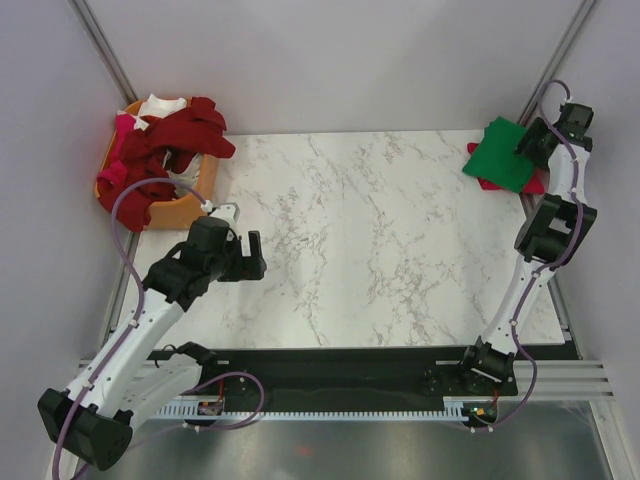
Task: Fold and stack the t-shirts
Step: Neatly place the folded tshirt to the corner
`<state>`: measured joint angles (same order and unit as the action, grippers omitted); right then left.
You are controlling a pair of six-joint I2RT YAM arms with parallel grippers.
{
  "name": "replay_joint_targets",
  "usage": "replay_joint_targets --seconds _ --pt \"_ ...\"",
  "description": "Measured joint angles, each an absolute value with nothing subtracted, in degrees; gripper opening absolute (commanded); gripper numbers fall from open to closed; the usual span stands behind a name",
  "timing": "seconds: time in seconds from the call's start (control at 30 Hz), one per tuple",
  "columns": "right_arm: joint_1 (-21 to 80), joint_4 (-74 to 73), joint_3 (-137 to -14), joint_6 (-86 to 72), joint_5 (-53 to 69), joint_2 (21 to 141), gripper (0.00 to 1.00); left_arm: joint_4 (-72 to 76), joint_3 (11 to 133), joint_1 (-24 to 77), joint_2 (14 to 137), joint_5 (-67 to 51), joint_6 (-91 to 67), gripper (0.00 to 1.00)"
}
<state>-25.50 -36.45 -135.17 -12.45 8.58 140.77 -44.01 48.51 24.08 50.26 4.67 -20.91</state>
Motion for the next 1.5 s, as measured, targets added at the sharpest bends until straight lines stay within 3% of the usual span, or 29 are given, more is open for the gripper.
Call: replay_joint_targets --seconds 0.23,0.5,0.7,0.77,0.87,0.9,0.97,1.33,1.5 --pt "-25.6 -36.5 -132.5 -13.7 4.7 141.9 0.98 -44.0 48.5 24.1 50.3 4.7 -20.9 1.0" --pt "-24.5 -38.7 -132.6 -14.8 3.1 139.7 0.98 -44.0 48.4 24.1 49.6 5.0 -20.9 1.0" --pt "-22.4 -36.7 -132.3 -14.9 1.2 130.1 0.98 -44.0 48.4 24.1 46.9 5.8 -20.9 1.0" --pt "-21.8 -33.9 -131.5 -15.6 1.4 125.9 0.95 -44.0 48.4 24.1 46.2 5.9 -20.9 1.0" --pt "-21.2 -29.6 -132.2 -16.7 2.2 123.0 0.77 -44.0 48.4 24.1 46.0 5.9 -20.9 1.0" --pt "-21.2 -28.4 -132.9 -17.2 2.7 123.1 0.62 -44.0 48.4 24.1 46.0 5.9 -20.9 1.0" --pt "-21.3 -26.8 -134.1 -18.4 3.3 124.7 0.54 -44.0 48.4 24.1 46.0 5.9 -20.9 1.0" --pt "-22.3 -21.8 -136.1 -24.8 7.5 146.2 0.53 -44.0 48.3 24.1 45.8 7.2 -21.0 1.0" --pt "-22.3 -16.6 -134.8 -25.4 7.9 149.0 0.58 -44.0 48.3 24.1 45.8 7.5 -21.3 1.0"
